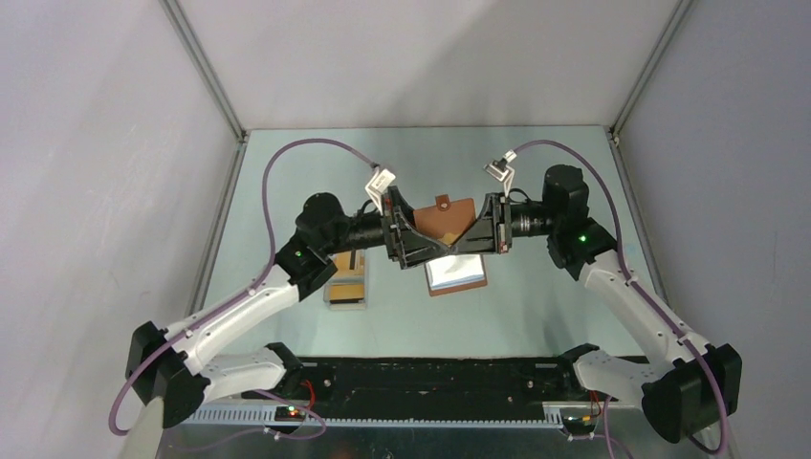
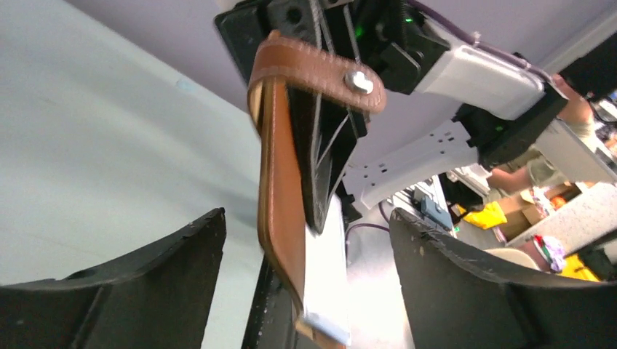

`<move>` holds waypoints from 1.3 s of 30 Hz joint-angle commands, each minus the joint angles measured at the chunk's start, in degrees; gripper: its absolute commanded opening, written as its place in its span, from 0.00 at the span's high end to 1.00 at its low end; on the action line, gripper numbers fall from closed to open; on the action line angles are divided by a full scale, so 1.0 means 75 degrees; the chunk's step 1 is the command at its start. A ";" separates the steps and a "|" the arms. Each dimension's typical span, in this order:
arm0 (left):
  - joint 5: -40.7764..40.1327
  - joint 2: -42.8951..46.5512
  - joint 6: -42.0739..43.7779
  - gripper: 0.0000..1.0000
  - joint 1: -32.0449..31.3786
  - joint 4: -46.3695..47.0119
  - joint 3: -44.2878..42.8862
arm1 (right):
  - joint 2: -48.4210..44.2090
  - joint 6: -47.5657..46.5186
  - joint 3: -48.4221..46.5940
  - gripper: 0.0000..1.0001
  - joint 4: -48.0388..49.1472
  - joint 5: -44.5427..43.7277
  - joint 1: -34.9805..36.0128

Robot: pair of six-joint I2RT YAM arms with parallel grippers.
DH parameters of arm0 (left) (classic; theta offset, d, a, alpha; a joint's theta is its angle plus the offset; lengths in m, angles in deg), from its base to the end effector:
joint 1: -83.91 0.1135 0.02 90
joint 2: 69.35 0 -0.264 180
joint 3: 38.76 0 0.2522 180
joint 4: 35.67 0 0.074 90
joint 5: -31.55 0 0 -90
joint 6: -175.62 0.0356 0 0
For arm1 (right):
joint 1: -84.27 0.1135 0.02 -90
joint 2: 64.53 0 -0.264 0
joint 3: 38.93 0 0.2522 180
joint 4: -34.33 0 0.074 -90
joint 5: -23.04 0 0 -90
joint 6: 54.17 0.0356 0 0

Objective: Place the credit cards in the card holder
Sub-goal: Open the card holder.

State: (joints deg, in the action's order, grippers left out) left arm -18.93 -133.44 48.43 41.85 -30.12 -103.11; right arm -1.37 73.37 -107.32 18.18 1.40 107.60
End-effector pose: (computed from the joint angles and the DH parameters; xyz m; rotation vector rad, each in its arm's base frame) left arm 0.1762 -0.1895 0.3624 0.7040 1.5725 -1.5732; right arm 0.2050 0.1244 0.3555 -0.7575 1.8589 1.7574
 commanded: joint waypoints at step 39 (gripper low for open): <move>-0.1151 0.0131 -0.1836 0.79 -0.0617 0.2948 0.1269 | -0.1125 0.2379 0.0287 1.00 0.0787 -0.2314 -0.0743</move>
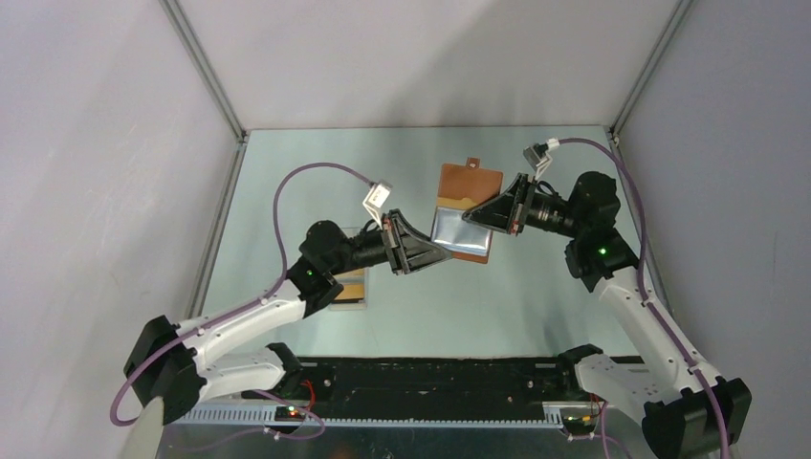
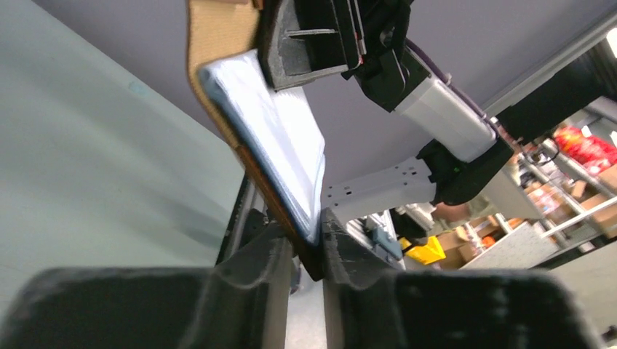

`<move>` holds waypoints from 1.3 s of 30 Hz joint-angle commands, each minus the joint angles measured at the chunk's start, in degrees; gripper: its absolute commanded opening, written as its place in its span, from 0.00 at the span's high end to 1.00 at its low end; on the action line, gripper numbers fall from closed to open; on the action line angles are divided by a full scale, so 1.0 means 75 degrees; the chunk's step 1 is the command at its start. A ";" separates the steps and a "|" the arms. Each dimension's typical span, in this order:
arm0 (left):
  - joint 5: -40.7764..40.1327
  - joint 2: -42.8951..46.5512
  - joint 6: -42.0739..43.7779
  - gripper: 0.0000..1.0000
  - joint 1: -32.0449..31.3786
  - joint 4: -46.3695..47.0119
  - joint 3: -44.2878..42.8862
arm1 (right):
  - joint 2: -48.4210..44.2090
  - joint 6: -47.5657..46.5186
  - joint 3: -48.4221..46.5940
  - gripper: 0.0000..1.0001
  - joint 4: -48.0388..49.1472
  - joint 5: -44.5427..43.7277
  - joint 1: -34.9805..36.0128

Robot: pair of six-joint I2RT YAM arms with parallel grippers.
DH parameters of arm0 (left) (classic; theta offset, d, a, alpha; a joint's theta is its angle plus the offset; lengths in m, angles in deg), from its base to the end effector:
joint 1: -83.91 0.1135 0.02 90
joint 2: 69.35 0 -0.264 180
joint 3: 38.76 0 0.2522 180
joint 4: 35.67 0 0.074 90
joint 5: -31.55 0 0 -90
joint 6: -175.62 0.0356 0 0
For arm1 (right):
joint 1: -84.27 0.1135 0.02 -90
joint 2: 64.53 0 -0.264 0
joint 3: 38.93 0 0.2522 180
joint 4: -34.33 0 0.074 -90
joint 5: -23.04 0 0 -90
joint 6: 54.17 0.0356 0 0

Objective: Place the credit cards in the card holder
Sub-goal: Open the card holder.

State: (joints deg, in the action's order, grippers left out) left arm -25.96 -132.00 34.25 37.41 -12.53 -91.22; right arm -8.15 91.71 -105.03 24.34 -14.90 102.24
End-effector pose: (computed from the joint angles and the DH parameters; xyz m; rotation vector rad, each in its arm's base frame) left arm 0.1571 -0.1933 0.3267 0.4977 1.5626 -1.7532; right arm 0.1990 0.0941 0.3755 -0.2258 1.8476 1.6546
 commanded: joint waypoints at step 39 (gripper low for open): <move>-0.0522 -0.1018 -0.1087 1.00 0.0080 -0.3422 -0.1144 | -0.0207 -0.5602 -0.1028 0.01 -0.4601 -0.3762 0.1814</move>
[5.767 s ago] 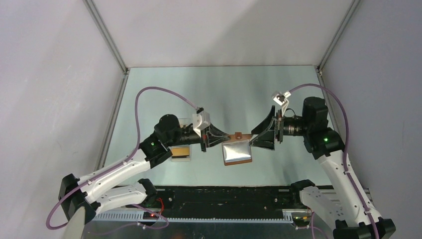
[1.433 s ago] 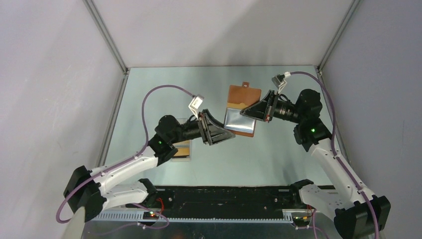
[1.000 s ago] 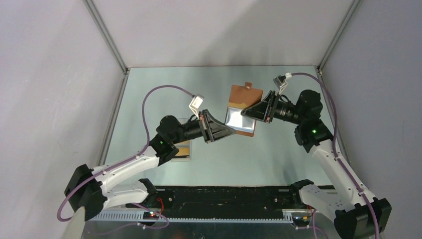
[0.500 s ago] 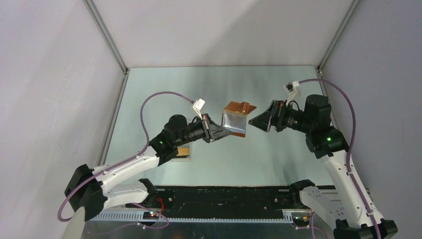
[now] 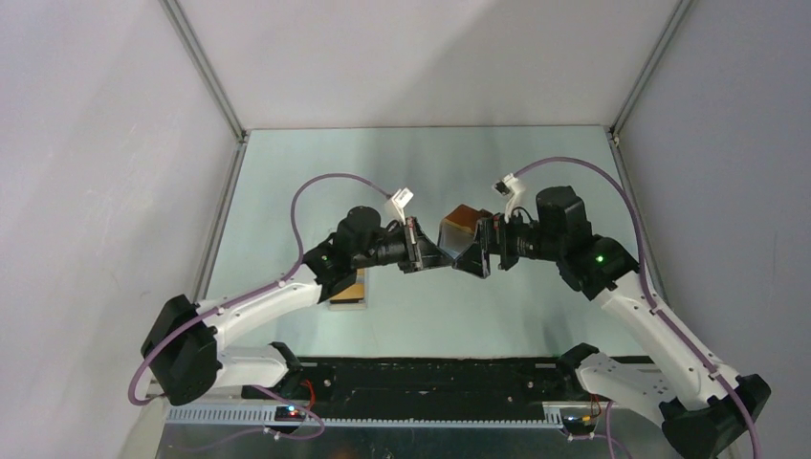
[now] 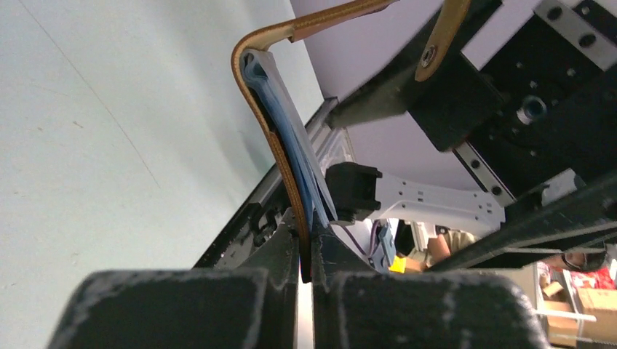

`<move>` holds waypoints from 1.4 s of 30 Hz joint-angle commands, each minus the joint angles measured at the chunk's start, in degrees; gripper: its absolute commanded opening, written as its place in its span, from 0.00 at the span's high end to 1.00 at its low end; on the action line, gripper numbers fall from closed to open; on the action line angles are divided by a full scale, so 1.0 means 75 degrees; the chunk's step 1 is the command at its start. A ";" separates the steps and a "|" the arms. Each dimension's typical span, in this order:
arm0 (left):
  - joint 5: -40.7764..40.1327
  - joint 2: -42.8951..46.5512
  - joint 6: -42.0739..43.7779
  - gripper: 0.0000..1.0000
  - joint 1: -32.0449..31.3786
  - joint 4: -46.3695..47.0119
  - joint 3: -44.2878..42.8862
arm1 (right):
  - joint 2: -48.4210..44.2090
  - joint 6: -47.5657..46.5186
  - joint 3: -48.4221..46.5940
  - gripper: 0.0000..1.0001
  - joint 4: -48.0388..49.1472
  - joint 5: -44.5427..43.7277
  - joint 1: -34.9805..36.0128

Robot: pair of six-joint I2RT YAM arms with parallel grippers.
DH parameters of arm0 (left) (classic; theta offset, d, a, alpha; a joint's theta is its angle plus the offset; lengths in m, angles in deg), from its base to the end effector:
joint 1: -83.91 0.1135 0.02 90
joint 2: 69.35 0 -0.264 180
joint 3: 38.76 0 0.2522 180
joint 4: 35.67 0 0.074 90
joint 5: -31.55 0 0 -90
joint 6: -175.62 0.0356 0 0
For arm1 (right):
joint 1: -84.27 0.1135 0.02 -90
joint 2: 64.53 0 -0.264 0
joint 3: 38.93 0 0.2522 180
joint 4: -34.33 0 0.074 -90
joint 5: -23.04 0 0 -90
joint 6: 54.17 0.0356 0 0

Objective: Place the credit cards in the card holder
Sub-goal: Open the card holder.

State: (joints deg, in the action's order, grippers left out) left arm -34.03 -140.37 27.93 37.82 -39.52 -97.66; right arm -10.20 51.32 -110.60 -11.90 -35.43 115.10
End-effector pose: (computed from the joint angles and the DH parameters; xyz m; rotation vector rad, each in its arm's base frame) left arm 0.1857 -0.2141 0.2809 0.1315 2.1712 -1.5602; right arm 0.1606 0.1175 0.3527 -0.6387 2.0720 1.0517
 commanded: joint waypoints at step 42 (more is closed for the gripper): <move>0.1032 0.0622 -0.0309 1.00 -0.0468 0.0177 -0.0126 | 0.0847 -0.0477 -0.0564 0.12 0.0028 -0.3321 -0.0201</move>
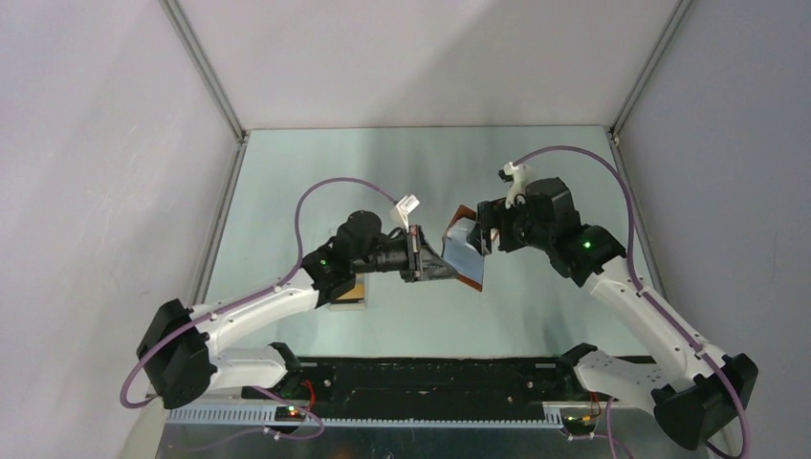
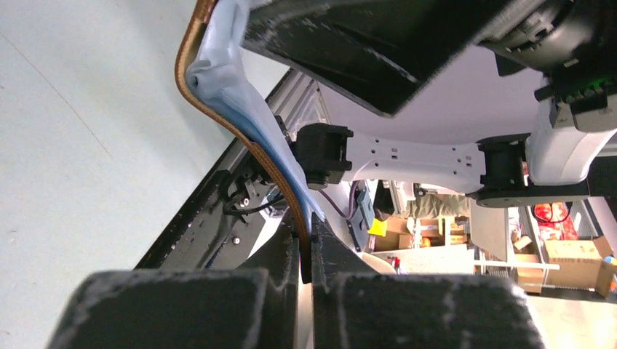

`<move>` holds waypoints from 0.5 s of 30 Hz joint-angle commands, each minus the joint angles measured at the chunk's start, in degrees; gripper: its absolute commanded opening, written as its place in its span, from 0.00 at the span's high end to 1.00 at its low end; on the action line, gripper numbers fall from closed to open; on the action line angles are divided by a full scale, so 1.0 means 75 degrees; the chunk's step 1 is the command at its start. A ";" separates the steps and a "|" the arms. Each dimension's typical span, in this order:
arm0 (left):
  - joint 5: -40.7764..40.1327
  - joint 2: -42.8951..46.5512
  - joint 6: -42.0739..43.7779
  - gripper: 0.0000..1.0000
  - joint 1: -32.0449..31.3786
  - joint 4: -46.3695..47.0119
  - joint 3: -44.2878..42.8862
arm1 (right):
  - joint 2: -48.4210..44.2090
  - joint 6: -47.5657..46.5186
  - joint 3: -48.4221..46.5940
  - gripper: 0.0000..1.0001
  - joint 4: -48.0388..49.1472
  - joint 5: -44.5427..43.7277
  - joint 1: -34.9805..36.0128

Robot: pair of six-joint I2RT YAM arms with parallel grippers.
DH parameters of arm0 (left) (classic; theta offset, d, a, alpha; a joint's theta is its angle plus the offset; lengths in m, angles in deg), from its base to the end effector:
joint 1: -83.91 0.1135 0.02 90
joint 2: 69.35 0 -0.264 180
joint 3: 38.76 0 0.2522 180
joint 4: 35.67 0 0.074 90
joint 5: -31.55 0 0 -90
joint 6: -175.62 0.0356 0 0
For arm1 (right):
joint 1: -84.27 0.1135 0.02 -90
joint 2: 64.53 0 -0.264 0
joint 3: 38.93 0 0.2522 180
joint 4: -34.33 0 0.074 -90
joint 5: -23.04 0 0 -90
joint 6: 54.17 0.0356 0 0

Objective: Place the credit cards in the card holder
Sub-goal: Open the card holder.

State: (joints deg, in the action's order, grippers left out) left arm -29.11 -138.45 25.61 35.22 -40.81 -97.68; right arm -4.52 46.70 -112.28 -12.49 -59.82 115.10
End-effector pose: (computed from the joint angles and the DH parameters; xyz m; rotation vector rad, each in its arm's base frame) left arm 0.1687 -0.2183 0.2878 0.2178 2.2076 -1.6804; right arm 0.1906 0.1189 0.3400 -0.4542 2.1552 0.5495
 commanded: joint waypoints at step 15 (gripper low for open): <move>0.0037 0.0689 -0.0077 1.00 -0.0159 0.0350 -0.0007 | 0.0051 0.2405 0.0689 0.03 0.1137 0.4426 -0.2742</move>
State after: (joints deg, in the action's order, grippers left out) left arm -28.30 -135.45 25.59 34.46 -40.76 -97.60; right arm -2.77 56.87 -110.93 -10.08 -40.72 98.66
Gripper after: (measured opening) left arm 0.034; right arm 0.970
